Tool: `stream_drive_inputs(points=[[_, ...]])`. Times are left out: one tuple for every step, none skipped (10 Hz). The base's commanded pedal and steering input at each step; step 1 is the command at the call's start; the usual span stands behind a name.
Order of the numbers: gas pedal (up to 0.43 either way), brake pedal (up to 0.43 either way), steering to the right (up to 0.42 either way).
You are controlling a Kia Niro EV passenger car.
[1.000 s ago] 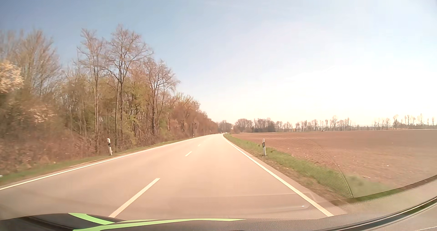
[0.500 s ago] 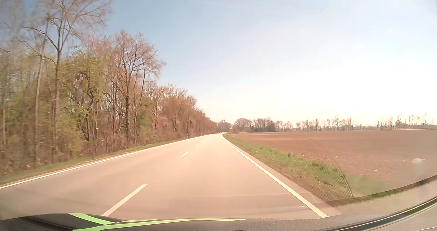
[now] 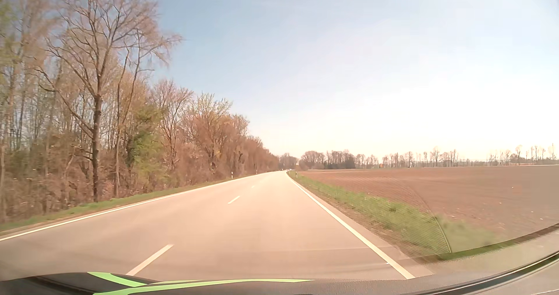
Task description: Follow the waypoints while adhering to traffic rules and regulations
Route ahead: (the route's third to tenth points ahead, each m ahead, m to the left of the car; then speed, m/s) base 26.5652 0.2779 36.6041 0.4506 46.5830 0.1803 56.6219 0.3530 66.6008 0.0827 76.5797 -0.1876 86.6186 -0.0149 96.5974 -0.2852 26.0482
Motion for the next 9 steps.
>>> stream_drive_inputs(points=[[0.220,0.000,-0.001],[0.220,0.000,-0.001],[0.220,0.000,-0.001],[0.220,0.000,-0.001],[0.220,0.000,-0.001],[0.220,0.000,-0.001],[0.220,0.000,-0.001],[0.220,0.000,-0.001],[0.220,0.000,0.000]])
